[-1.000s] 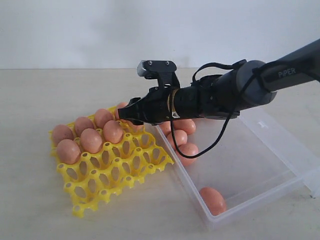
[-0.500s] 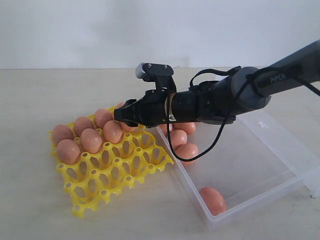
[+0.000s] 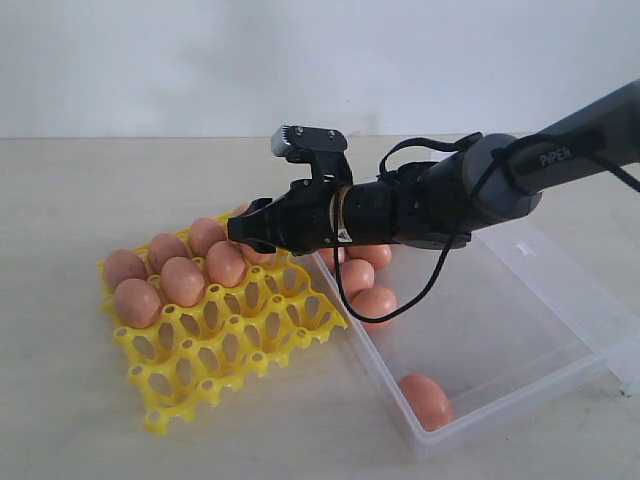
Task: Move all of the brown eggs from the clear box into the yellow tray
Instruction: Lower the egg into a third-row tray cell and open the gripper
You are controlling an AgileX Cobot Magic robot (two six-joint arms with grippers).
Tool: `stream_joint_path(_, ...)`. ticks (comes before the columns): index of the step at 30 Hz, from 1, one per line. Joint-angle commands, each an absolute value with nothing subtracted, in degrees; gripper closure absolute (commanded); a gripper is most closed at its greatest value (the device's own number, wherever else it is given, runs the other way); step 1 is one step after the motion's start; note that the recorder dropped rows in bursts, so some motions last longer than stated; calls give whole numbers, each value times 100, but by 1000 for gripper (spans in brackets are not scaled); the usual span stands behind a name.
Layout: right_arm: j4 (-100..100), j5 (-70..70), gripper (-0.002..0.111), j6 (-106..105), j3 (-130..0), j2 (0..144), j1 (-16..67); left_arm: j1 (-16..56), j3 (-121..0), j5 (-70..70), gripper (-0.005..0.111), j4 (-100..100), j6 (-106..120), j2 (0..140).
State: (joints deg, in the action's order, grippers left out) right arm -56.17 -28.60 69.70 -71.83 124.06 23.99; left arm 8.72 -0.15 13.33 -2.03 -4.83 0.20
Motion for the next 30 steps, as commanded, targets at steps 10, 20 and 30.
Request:
stream_joint_path(10, -5620, -2750, 48, 6838, -7157, 12476, 2406, 860, 0, 1293, 103, -197, -493, 0)
stream_joint_path(20, -5620, -2760, 31, 6645, -7157, 12453, 2406, 860, 0, 1293, 103, -197, -493, 0)
stream_joint_path(30, -6296, -2865, 31, 7321, -7157, 11722, 2393, 860, 0, 1293, 103, -197, -493, 0)
